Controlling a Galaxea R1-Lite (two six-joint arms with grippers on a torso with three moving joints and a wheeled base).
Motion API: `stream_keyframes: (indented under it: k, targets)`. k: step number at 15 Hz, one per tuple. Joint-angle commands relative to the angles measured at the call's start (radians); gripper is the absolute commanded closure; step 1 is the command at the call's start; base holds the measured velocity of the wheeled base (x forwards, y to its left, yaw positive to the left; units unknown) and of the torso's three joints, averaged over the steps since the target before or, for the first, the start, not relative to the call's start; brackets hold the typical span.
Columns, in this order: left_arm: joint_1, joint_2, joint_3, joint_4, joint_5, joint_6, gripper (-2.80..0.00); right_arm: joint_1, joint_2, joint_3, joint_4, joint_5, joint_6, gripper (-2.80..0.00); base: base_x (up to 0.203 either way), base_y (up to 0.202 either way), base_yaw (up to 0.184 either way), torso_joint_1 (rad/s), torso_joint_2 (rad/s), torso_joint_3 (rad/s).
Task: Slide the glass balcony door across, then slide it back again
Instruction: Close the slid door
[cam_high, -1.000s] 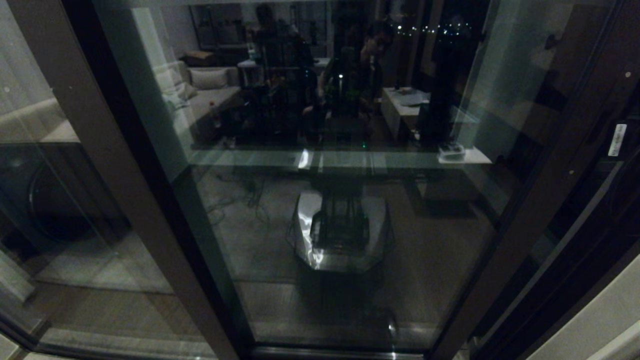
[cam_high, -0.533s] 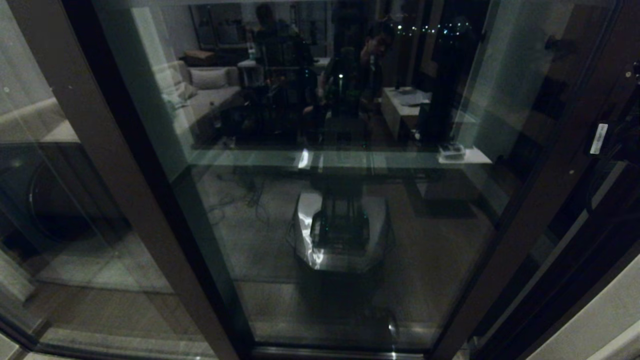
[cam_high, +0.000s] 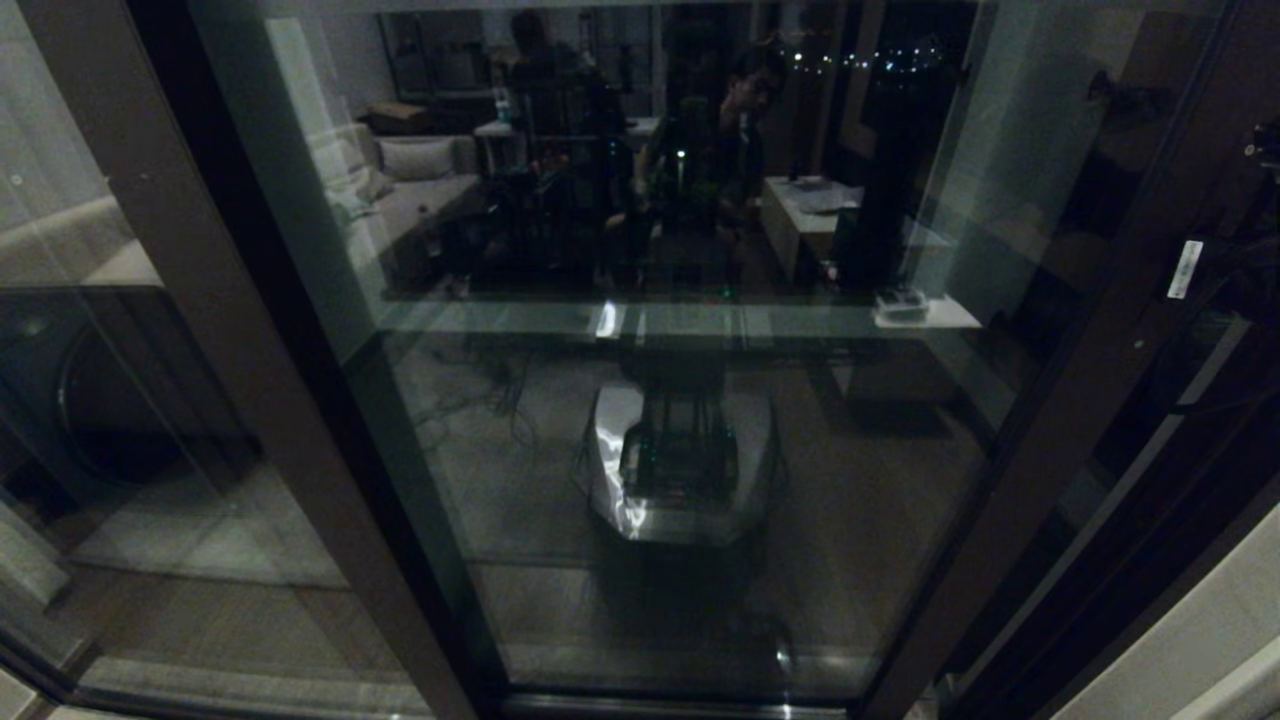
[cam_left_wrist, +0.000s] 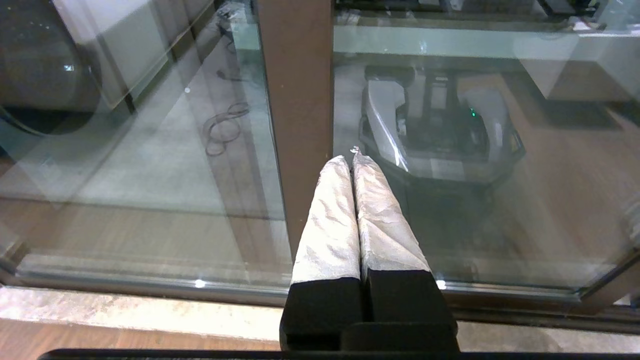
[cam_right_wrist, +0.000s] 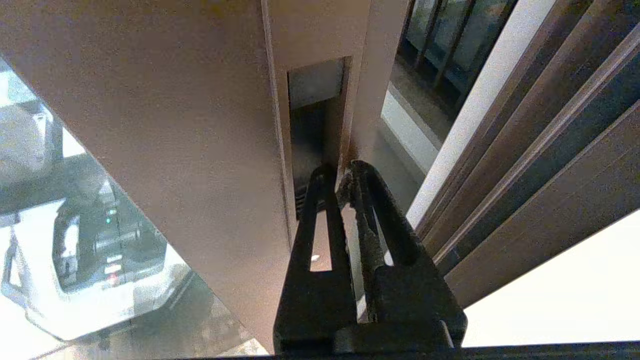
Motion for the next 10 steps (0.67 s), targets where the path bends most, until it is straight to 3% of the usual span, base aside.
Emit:
stream_keyframes:
  k: [1,4,10]
  targets:
    - [0.0,0.0,0.002,0.0,0.0,-0.001,0.0,0.002,0.0,0.0,-0.005,0.019,0.004,0.0,0.0,0.0,0.0,0.0,0.0,0.0]
    - [0.0,0.0,0.002,0.0,0.0,-0.001,0.0,-0.001,-0.015,0.003,-0.004,0.058,0.02,0.0,0.0,0.0,0.0,0.0,0.0,0.0]
    - [0.0,0.0,0.002,0.0,0.0,-0.001,0.0,-0.013,-0.084,0.039,0.004,0.035,0.01,0.0,0.0,0.0,0.0,0.0,0.0,0.0]
